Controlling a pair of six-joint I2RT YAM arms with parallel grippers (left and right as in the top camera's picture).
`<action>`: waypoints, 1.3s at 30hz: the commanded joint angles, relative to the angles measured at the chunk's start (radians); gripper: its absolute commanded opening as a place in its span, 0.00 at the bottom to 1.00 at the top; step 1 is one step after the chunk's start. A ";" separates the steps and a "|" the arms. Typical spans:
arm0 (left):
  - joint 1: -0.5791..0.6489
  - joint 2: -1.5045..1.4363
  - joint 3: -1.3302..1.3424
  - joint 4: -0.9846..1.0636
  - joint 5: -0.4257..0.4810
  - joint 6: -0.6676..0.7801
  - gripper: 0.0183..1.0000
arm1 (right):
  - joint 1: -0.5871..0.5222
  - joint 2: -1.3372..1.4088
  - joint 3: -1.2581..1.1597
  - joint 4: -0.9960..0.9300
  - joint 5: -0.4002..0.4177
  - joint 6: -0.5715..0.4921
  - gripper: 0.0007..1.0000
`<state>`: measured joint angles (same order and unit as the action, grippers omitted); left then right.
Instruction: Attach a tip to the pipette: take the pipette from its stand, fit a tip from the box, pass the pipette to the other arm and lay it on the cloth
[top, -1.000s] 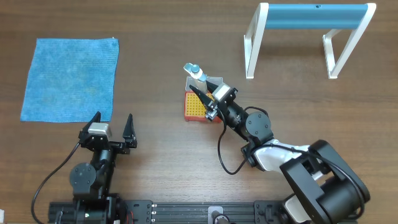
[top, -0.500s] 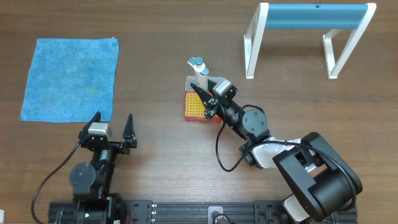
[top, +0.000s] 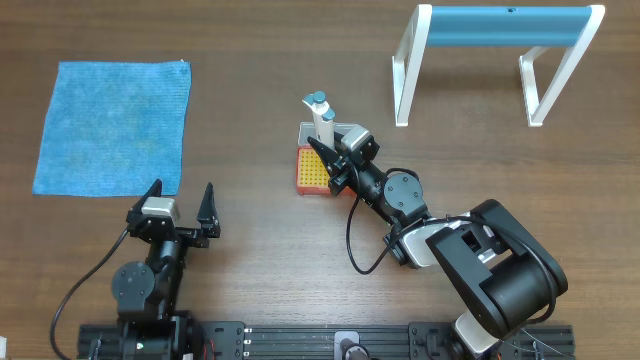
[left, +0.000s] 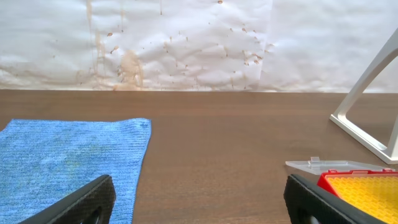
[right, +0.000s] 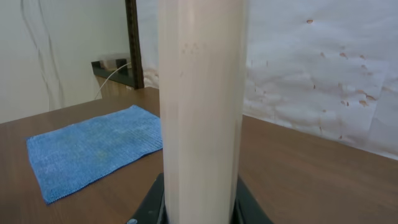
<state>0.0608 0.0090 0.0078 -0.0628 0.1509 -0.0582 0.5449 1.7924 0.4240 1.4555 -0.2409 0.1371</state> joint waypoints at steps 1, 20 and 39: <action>-0.003 -0.005 -0.002 -0.004 0.010 -0.013 0.88 | -0.013 0.007 0.022 0.009 0.013 -0.030 0.08; -0.003 -0.006 -0.002 -0.004 0.010 -0.013 0.88 | -0.015 0.026 0.022 0.009 -0.018 -0.022 0.07; -0.003 -0.006 -0.002 -0.004 0.010 -0.013 0.88 | -0.011 0.052 0.038 0.009 -0.019 -0.022 0.07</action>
<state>0.0608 0.0090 0.0078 -0.0628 0.1509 -0.0582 0.5259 1.8332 0.4427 1.4555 -0.2462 0.1181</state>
